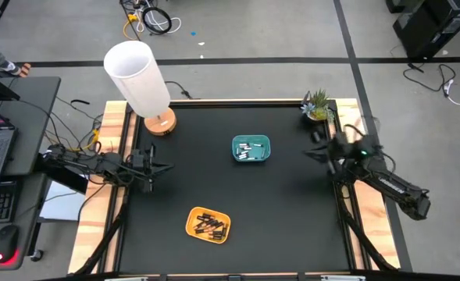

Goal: Sort batteries
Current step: Return to Home Position

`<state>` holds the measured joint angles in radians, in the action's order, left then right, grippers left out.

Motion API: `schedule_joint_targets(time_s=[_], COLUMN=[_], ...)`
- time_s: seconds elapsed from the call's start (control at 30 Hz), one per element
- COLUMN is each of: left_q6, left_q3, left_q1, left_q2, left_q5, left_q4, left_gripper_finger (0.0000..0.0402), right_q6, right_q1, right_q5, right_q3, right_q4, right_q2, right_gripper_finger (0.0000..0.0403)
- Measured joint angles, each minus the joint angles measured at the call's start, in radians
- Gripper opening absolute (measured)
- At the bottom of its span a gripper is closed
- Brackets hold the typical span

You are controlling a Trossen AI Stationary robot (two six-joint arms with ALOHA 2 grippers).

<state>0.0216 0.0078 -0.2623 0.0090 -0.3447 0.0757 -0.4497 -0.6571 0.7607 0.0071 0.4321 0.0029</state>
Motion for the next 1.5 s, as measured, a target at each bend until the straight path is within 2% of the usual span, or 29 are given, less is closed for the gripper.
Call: schedule_joint_targets(time_s=[0.17, 0.43, 1.5], left_q6=[0.000, 0.000, 0.000], left_q3=[0.000, 0.000, 0.000], left_q1=[0.000, 0.000, 0.000], left_q2=[0.000, 0.000, 0.000], left_q5=[0.000, 0.000, 0.000], left_q4=[0.000, 0.009, 0.008], left_gripper_finger=[0.0021, 0.0021, 0.0021], right_q6=[-0.004, -0.001, 0.000], right_q1=[0.002, 0.002, 0.002], right_q5=[0.001, -0.004, -0.004], right_q3=[0.000, 0.000, 0.000], right_q4=[-0.365, -0.305, -0.298], right_q2=[0.002, 0.023, 0.023], right_gripper_finger=[0.0000, 0.0002, 0.0002])
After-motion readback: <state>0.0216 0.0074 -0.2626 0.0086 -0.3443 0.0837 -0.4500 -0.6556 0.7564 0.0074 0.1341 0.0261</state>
